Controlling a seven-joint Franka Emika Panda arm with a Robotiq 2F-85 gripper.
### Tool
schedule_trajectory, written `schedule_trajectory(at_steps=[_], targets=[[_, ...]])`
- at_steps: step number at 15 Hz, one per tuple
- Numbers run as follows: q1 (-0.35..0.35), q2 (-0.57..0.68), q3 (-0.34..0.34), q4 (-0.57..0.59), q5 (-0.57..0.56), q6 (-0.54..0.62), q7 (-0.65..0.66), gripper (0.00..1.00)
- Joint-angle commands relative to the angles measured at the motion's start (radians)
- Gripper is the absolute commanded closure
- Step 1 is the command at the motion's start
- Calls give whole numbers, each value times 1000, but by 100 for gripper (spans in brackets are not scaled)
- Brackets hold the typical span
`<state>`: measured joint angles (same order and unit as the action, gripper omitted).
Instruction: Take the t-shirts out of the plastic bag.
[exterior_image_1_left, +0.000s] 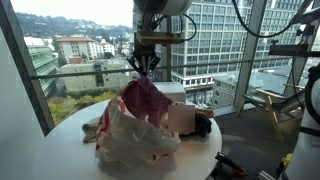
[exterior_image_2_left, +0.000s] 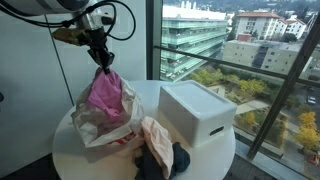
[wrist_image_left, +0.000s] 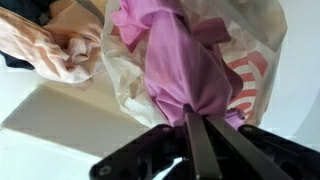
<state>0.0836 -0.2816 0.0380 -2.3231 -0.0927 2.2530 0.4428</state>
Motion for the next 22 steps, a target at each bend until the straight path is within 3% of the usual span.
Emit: schedule_trajectory(at_steps=[1, 12, 16, 22], targets=[[-54, -165, 26, -51, 16, -28, 19, 99], [-288, -497, -10, -164, 32, -8, 135, 99], [-370, -442, -33, -255, 12, 93, 124, 99], [-449, -240, -28, -365, 0, 283, 131, 99]])
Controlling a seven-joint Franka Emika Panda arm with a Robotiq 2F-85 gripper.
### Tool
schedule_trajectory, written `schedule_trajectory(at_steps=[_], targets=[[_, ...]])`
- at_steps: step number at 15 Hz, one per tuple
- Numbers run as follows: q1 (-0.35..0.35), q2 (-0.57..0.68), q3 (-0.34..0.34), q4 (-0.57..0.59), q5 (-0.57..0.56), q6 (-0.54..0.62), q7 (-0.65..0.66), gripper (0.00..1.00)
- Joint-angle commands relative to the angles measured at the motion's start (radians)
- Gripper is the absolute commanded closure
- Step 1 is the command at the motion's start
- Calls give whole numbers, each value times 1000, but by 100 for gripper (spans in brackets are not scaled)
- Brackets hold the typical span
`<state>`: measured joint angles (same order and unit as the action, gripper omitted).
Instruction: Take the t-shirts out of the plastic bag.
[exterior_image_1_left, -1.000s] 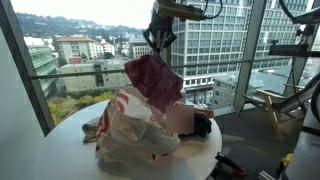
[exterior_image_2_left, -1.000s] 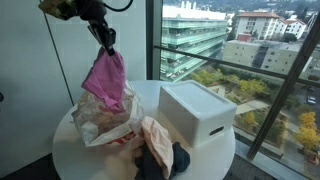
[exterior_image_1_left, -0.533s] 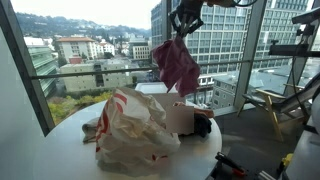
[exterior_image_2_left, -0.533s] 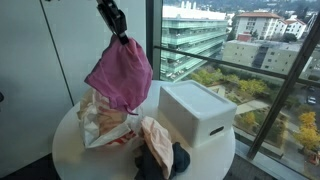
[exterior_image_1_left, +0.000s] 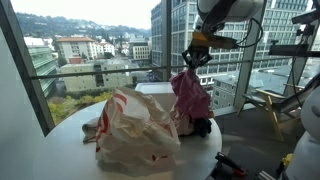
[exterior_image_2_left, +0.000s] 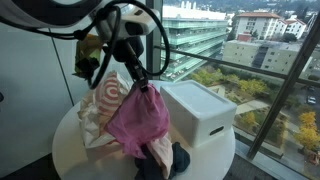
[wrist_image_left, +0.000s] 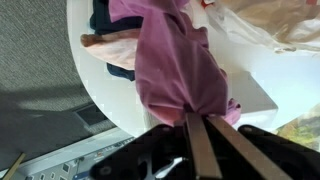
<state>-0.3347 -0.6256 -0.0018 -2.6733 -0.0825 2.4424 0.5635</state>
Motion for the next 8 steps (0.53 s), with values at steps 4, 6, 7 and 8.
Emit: schedule_trajectory(at_steps=[4, 6, 7, 8], targets=[[-50, 303, 19, -20, -50, 196, 17, 99], [-41, 384, 13, -4, -60, 227, 19, 99], [-37, 415, 9, 3, -69, 243, 19, 99], [-41, 435, 9, 9, -93, 245, 35, 99]])
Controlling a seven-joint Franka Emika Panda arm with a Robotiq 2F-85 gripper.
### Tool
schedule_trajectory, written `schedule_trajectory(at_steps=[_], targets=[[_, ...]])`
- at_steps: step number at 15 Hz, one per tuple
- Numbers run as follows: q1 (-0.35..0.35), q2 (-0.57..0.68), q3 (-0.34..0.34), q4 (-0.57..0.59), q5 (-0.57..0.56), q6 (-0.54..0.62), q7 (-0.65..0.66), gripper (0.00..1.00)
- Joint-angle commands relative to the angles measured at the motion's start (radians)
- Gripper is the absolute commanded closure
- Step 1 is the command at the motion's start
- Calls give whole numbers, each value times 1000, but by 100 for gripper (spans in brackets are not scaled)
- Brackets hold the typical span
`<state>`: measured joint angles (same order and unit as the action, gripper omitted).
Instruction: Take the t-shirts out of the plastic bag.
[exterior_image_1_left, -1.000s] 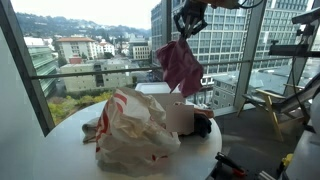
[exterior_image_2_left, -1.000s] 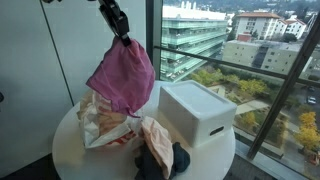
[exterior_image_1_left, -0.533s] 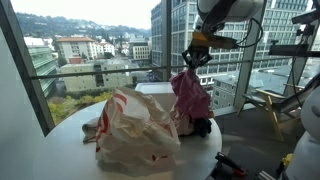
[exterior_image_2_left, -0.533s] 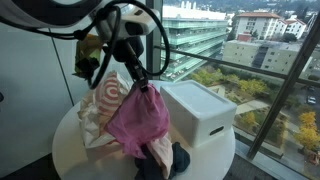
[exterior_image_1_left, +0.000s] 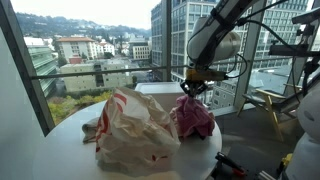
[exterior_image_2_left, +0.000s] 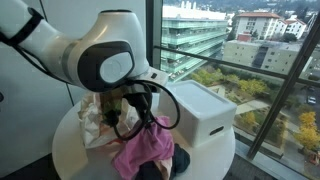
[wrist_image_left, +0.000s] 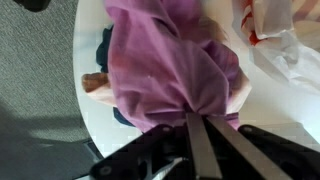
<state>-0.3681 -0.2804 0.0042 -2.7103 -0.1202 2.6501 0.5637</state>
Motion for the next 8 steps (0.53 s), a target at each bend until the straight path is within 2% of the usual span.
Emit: schedule_trajectory(at_steps=[1, 2, 4, 6, 8], targets=[[-3, 104, -2, 52, -74, 44, 46, 96], [7, 97, -9, 53, -83, 38, 52, 70], [33, 68, -24, 53, -71, -1, 32, 62], [38, 10, -12, 38, -98, -34, 56, 46], [65, -63, -7, 22, -66, -105, 34, 33]])
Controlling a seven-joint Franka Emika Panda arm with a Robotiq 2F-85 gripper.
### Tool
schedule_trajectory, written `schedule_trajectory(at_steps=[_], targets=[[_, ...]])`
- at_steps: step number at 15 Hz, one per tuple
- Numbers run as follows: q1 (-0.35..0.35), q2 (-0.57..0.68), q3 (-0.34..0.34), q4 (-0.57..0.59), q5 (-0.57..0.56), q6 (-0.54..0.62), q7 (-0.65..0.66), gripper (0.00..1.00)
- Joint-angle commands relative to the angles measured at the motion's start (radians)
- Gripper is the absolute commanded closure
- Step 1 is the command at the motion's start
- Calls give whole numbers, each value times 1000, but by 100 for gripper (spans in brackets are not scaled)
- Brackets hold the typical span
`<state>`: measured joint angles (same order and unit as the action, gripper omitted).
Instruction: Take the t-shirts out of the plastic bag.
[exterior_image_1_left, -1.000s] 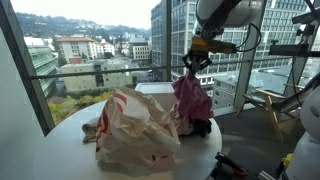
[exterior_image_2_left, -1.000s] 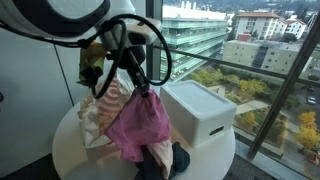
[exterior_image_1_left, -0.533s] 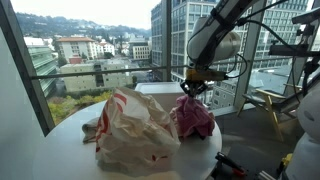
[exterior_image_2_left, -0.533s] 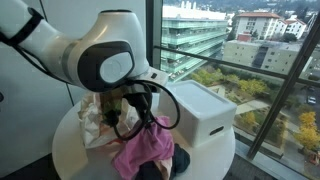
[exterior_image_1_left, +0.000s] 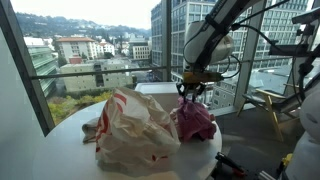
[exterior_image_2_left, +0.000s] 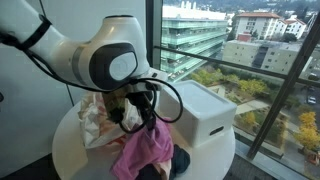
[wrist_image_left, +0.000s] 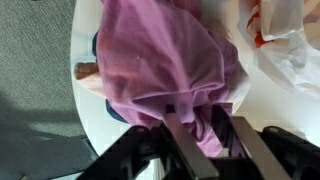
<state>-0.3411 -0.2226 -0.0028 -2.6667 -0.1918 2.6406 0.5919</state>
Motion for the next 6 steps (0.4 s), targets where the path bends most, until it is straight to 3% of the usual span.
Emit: schedule_trajectory(at_steps=[1, 4, 6], targets=[[58, -158, -1, -25, 33, -146, -18, 24], [92, -269, 21, -34, 43, -285, -12, 3], [116, -324, 25, -30, 60, -374, -36, 0]])
